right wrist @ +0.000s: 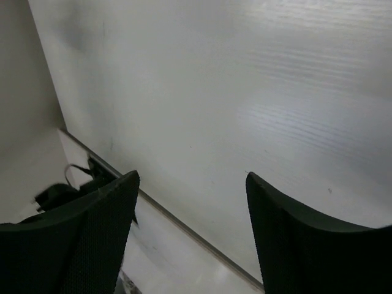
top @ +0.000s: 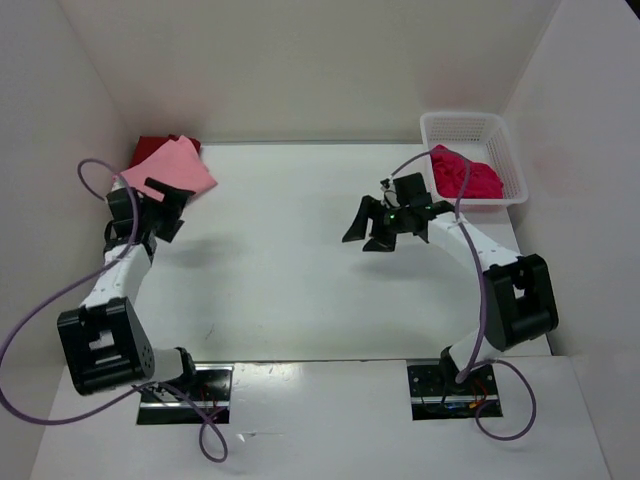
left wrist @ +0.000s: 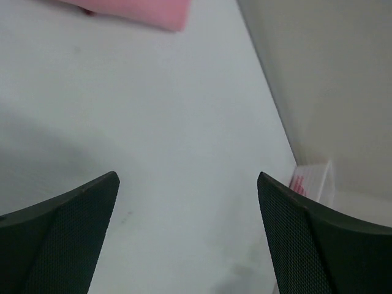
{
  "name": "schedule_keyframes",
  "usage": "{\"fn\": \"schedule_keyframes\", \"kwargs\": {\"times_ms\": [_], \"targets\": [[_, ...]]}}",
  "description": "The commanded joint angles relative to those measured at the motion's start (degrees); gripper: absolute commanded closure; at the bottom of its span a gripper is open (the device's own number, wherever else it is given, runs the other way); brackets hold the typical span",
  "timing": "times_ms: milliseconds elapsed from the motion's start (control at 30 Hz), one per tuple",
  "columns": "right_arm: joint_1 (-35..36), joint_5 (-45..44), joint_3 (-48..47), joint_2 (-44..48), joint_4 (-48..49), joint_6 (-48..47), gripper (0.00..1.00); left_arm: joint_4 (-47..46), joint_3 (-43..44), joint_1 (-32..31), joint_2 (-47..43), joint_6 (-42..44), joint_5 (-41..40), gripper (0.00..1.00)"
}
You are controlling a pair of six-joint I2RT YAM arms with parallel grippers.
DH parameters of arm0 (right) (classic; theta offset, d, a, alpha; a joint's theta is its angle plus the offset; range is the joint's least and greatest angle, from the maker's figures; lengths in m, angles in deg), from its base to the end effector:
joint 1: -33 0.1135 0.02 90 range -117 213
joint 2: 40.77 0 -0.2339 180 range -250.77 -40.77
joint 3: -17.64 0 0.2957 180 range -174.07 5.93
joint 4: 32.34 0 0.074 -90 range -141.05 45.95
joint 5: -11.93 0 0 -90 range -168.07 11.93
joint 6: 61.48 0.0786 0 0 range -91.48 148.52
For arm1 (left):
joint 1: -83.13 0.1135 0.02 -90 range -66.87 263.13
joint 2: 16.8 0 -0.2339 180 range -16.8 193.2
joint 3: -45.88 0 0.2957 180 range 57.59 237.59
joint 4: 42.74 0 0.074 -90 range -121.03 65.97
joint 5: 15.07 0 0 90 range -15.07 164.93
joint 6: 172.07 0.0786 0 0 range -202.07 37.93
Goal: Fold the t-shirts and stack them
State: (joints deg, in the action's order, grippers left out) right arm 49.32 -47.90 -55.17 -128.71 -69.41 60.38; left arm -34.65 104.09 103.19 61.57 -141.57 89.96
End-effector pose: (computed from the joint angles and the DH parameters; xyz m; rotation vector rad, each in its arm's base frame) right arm 0.3575 0.1458 0.1579 0.1126 2.5827 0.9932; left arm 0.3663 0.1120 0.1697 -1.2236 1.7300 -0.6885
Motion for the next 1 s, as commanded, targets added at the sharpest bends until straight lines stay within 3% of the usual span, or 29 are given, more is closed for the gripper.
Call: {"fn": "schedule_keyframes", "kwargs": {"times_ms": [0,33,67,100,200,267,333,400,500,600,800,900,967], "targets": [[5.9,-1.78,2.65,-0.48,5.05,3.11,0.29,3.69,-0.62,-7.55,-4.27,6.59,2.1,0.0],[9.49,-1.78,4.31,0.22,7.67,4.26,0.61,4.4,-1.49,-12.79,-5.15,7.29,2.11,0.01],[11.18,-1.78,4.32,0.23,8.74,6.7,0.88,4.93,-2.2,-15.54,-5.16,7.3,2.11,0.14],[12.67,-2.92,4.32,0.23,8.75,7.42,1.0,5.63,-2.99,-18.27,-5.85,7.3,3.33,0.2],[15.06,-5.64,0.38,-0.39,6.39,8.04,0.99,5.64,-4.92,-27.77,-5.86,4.49,7.19,0.39],[15.76,-7.05,-0.16,-0.39,5.68,9.18,1.0,6.17,-5.72,-33.22,-5.16,3.17,8.52,0.45],[15.76,-8.02,-0.16,1.45,6.81,8.05,1.0,5.38,-6.33,-34.81,-3.49,2.46,12.28,0.52],[14.72,-15.53,-2.51,3.91,6.22,9.35,1.0,5.38,-6.33,-35.43,-1.21,3.86,13.19,0.56],[4.28,-16.98,-9.52,1.82,1.12,8.67,1.0,6.07,-3.53,-35.43,1.69,7.29,13.89,0.62],[-6.01,-24.69,-19.53,-3.8,-5.73,5.43,1.0,7.3,0.25,-35.43,4.24,10.89,13.89,0.62],[-19.9,-36.4,-35.03,-15.57,-8.03,2.68,1.0,7.31,3.68,-35.43,8.02,16.61,18.8,0.48],[-25.01,-36.42,-43.29,-24.25,-11.36,1.28,1.0,7.31,4.21,-35.43,9.34,18.72,21.18,0.42],[-26.42,-35.8,-47.59,-27.79,-12.07,1.28,0.93,6.52,4.21,-35.43,9.35,18.72,21.8,0.4]]}}
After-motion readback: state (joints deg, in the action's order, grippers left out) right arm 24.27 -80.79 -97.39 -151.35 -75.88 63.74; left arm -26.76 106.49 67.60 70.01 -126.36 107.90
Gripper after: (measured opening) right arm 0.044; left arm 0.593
